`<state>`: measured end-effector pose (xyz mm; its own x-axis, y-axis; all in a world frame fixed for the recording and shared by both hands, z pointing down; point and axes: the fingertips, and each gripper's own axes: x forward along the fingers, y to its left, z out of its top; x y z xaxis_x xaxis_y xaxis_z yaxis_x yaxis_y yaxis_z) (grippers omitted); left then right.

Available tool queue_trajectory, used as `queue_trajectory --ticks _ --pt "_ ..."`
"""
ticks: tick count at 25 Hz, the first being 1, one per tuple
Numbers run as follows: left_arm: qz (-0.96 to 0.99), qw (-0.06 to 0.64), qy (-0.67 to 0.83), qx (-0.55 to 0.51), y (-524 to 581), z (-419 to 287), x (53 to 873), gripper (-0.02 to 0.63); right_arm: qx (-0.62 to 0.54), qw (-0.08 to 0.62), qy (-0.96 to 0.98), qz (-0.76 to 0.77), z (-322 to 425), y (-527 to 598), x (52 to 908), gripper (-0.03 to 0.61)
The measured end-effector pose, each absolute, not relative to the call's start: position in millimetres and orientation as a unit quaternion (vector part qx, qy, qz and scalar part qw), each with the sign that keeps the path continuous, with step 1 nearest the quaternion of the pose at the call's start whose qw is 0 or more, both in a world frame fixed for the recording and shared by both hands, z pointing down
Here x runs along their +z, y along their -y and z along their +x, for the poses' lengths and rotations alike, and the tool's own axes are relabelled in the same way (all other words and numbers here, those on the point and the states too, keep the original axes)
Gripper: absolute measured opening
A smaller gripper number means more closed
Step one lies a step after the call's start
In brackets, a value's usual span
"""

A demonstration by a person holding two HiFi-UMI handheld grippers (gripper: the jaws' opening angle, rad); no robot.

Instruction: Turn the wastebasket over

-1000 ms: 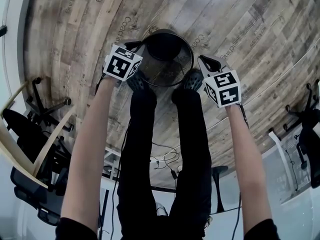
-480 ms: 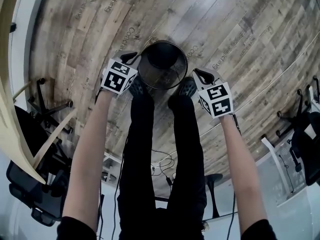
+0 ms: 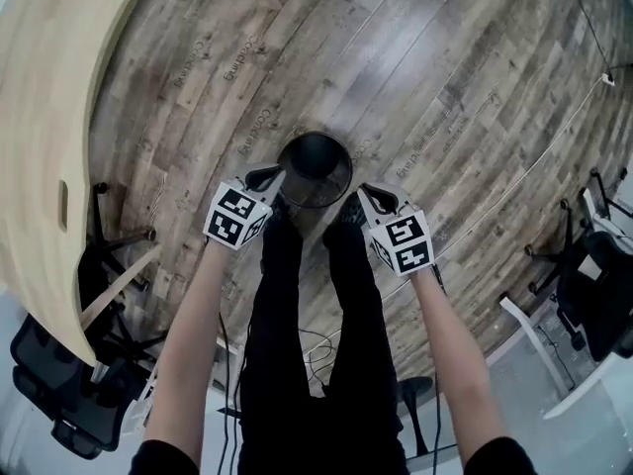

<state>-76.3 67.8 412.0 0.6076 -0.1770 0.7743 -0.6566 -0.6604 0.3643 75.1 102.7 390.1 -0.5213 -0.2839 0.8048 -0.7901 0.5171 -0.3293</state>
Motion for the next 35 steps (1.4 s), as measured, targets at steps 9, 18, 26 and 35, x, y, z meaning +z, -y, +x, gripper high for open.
queue_trajectory --ticks 9,18,26,35 --pt "0.849 0.34 0.312 0.258 -63 -81 279 0.017 0.322 0.288 0.826 0.362 68 -84 274 0.034" --pt "0.875 0.264 0.36 0.188 -64 -85 139 0.017 0.263 0.22 0.854 0.391 64 -69 138 0.032" --pt "0.895 0.228 0.353 0.151 -54 -67 30 0.017 0.204 0.166 0.873 0.411 59 -57 31 0.034" --pt "0.902 0.221 0.365 0.07 -41 -62 -69 0.017 0.165 0.106 0.892 0.408 53 -48 -72 0.032"
